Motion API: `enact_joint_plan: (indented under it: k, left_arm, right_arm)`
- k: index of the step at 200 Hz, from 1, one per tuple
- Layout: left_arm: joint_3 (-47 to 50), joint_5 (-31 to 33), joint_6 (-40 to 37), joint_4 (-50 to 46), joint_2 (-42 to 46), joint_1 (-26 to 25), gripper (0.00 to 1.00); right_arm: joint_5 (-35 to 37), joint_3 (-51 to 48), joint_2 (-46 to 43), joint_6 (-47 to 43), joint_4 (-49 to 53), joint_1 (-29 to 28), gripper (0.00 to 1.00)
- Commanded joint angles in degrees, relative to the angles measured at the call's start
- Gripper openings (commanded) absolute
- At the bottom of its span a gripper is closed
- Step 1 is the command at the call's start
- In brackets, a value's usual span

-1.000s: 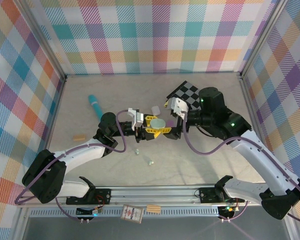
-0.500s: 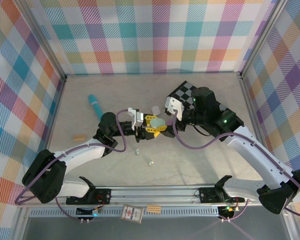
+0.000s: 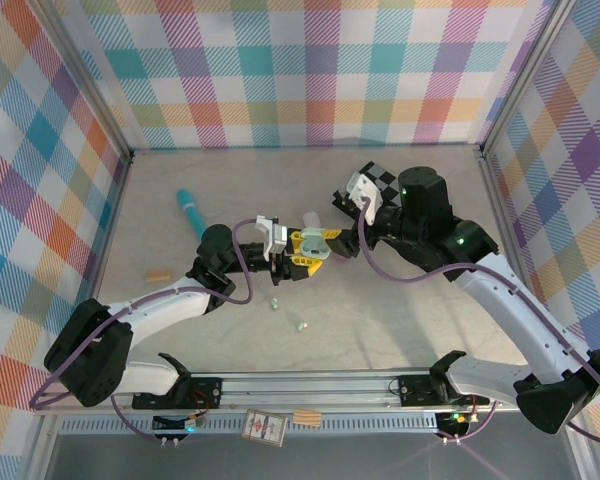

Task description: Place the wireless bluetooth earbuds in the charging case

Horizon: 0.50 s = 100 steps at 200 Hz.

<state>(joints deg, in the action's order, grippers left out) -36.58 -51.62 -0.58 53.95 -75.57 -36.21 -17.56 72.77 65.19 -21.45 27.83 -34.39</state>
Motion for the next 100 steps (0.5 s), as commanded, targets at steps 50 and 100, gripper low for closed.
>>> enact_joint_plan:
  k: [50, 100]
  left_arm:
    - [-1.0, -3.6, 1.1, 3.1, 2.0, -0.2, 0.4]
    - [-1.6, -3.8, 1.0, 2.8, 1.9, -0.2, 0.4]
  right_arm:
    - [-5.8, -0.9, 0.8, -8.9, -2.7, 0.4, 0.77]
    - [-9.2, 0.5, 3.0, -10.5, 0.1, 0.4, 0.62]
